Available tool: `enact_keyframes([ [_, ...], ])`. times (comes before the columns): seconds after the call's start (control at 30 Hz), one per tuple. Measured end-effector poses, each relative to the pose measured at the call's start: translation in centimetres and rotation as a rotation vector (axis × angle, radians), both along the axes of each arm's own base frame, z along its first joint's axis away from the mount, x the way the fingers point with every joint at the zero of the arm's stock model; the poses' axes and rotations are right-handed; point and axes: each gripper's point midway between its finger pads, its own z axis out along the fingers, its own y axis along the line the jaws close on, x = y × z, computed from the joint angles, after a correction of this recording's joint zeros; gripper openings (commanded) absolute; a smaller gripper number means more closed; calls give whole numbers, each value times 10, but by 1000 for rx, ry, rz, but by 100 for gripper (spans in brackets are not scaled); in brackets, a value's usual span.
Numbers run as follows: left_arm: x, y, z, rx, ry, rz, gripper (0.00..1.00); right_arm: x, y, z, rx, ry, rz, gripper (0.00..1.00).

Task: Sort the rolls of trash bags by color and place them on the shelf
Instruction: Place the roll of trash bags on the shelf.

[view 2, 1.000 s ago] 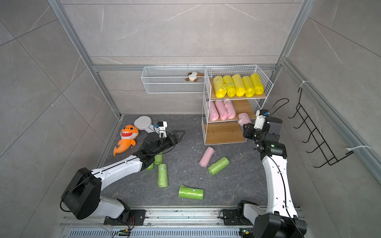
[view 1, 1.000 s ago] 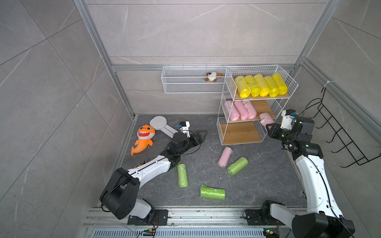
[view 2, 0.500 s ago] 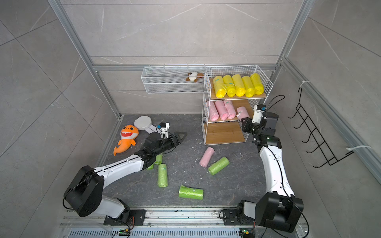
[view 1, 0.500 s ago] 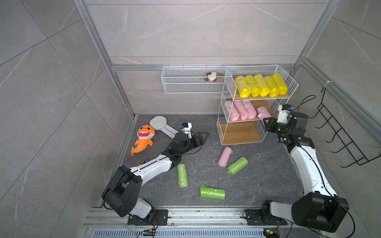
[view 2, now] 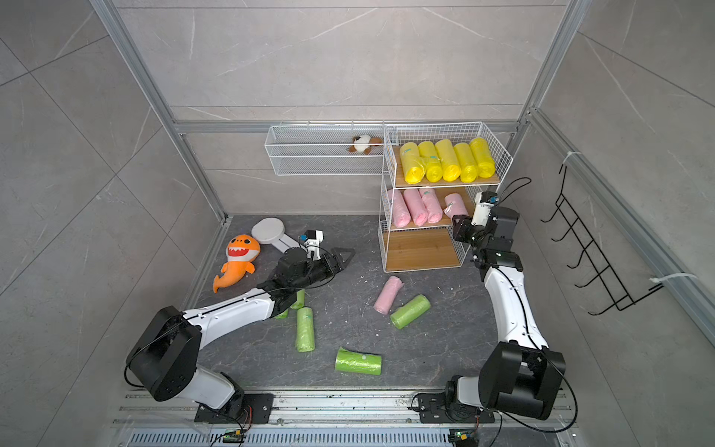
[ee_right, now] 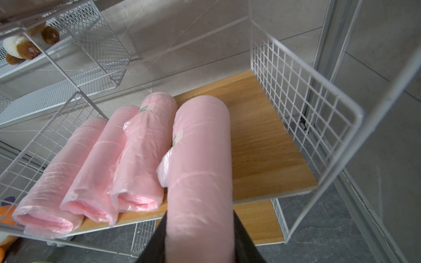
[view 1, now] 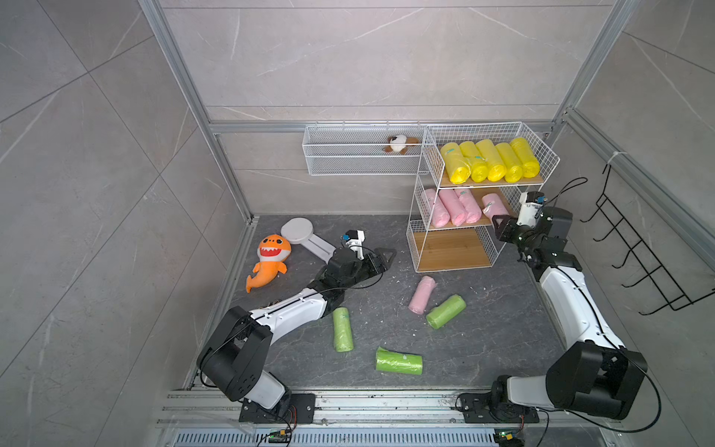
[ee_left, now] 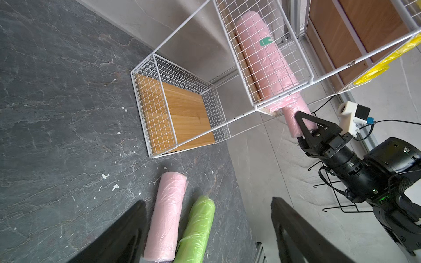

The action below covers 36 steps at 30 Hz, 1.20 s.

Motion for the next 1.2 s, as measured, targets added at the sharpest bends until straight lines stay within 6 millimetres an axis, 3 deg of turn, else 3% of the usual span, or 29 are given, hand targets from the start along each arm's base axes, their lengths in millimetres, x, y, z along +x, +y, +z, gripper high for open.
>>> enact_keyframes([
  [0.17,0,-3,2,-2,-2,-6,88,6,0,2,-1,-23,3,32],
  [0.43,-1,-8,3,-6,-2,-25,88,17,10,-13,5,0,29,35],
  [0.63,-2,-10,3,-6,-1,-30,88,25,20,-19,1,1,46,42],
  [1.03,-4,-11,3,-6,-1,-34,88,28,13,-14,-15,-19,5,59],
  [1.2,-4,-12,3,-6,-1,-36,88,18,11,4,-18,-55,-8,68],
])
